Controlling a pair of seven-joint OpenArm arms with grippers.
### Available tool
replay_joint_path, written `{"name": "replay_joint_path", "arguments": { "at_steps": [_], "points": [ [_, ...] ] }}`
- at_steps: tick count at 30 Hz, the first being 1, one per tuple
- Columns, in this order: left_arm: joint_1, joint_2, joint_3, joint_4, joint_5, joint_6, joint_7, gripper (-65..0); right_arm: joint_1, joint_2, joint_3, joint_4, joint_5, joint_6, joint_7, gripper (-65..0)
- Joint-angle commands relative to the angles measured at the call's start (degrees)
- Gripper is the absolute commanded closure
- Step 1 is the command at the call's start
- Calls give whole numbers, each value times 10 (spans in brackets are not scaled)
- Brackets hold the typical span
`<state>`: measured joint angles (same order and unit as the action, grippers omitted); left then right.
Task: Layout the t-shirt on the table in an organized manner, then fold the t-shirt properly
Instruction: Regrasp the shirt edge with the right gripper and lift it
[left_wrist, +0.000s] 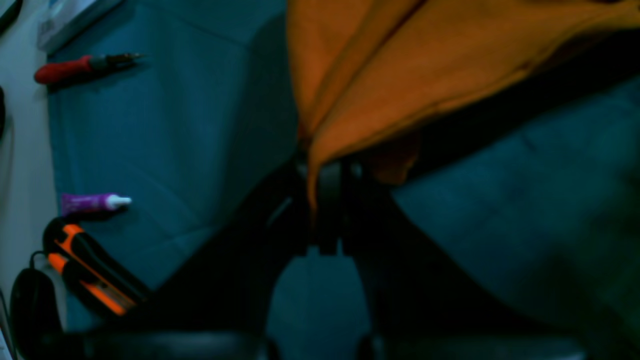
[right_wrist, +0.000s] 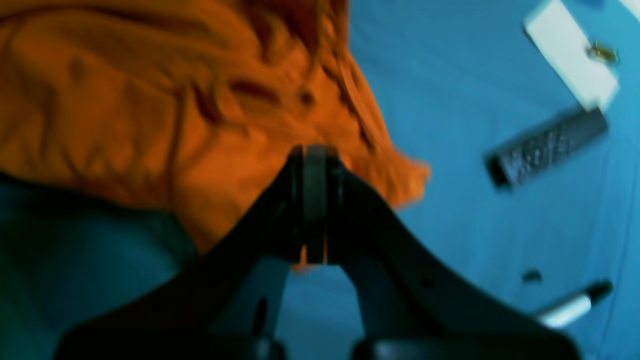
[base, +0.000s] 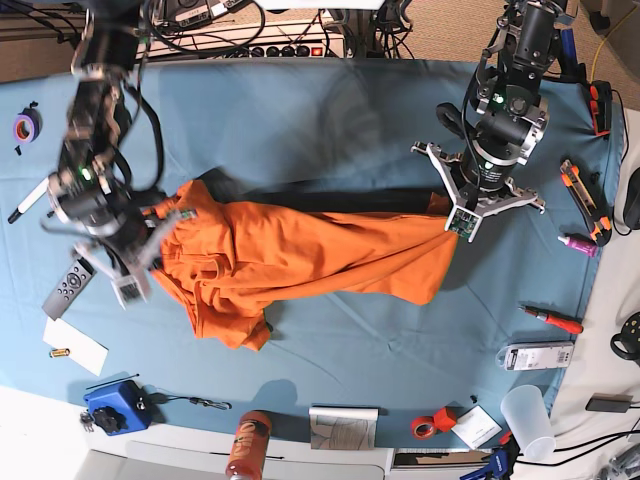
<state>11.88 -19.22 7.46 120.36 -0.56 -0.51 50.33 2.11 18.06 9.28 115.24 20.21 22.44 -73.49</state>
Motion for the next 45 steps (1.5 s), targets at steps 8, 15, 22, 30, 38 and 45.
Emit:
{"name": "replay_joint_path", "arguments": {
  "at_steps": [8, 15, 22, 30, 38, 45],
  "points": [
    [-4, -5, -2, 10, 5, 5, -13, 0, -61, 7, 109, 29, 16, 5, 4, -11],
    [-3, -5, -2, 10, 5, 5, -13, 0, -158, 1, 117, 28, 14, -44, 31, -269],
    [-3, -4, -2, 10, 3, 4, -15, 0, -180, -72, 117, -21, 10, -21, 133, -269],
    [-3, -5, -2, 10, 3, 4, -15, 0, -102, -100, 117, -119, 30, 3, 140, -269],
    [-3, -5, -2, 10, 3, 5, -20, 0, -42, -100, 117, -214, 59, 24, 127, -268],
    [-3, -5, -2, 10, 3, 5, -24, 0, -40, -100, 117, -233, 117, 24, 83, 0]
  ]
}}
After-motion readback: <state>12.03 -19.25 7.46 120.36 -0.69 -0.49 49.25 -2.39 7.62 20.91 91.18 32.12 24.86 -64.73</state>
